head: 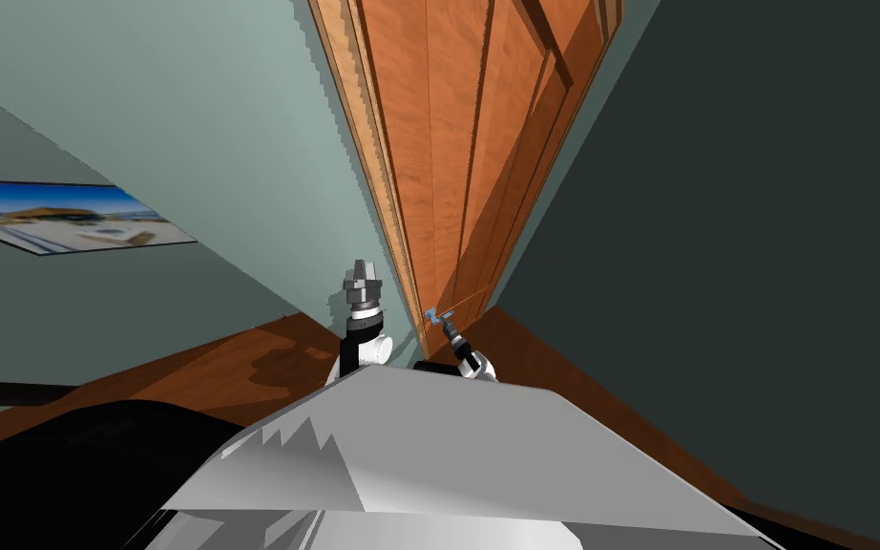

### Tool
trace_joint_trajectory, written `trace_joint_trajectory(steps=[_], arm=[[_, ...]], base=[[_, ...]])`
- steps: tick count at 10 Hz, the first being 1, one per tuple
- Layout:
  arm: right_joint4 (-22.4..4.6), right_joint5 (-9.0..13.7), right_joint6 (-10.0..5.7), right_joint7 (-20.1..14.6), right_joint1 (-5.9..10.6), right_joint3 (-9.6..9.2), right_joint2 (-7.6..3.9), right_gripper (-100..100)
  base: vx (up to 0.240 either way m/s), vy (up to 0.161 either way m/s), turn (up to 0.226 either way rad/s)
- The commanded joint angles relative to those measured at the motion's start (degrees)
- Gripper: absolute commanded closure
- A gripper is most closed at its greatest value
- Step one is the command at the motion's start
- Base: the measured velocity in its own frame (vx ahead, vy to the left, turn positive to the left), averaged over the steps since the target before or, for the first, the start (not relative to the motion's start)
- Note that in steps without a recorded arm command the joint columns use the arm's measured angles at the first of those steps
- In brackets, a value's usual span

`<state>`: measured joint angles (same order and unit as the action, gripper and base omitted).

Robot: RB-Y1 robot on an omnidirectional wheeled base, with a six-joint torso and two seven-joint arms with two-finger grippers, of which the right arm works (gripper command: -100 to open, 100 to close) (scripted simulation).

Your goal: Push the door open

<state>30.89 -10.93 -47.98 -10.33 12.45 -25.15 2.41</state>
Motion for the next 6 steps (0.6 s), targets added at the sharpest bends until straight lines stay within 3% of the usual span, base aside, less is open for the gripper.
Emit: trace_joint_trajectory(steps=[1, 5, 6], arm=[[0.0, 0.5, 0.01, 0.1, 0.04, -0.27, -0.7, 100], [0.1, 1.4, 0.02, 0.4, 0.13, -0.78, -1.79, 100], [0.1, 2.1, 0.03, 0.6, 0.2, -1.19, -2.53, 100]], base=[[-0.02, -0.108, 0.119], [-0.052, -0.179, 0.111], [-0.064, -0.157, 0.154]])
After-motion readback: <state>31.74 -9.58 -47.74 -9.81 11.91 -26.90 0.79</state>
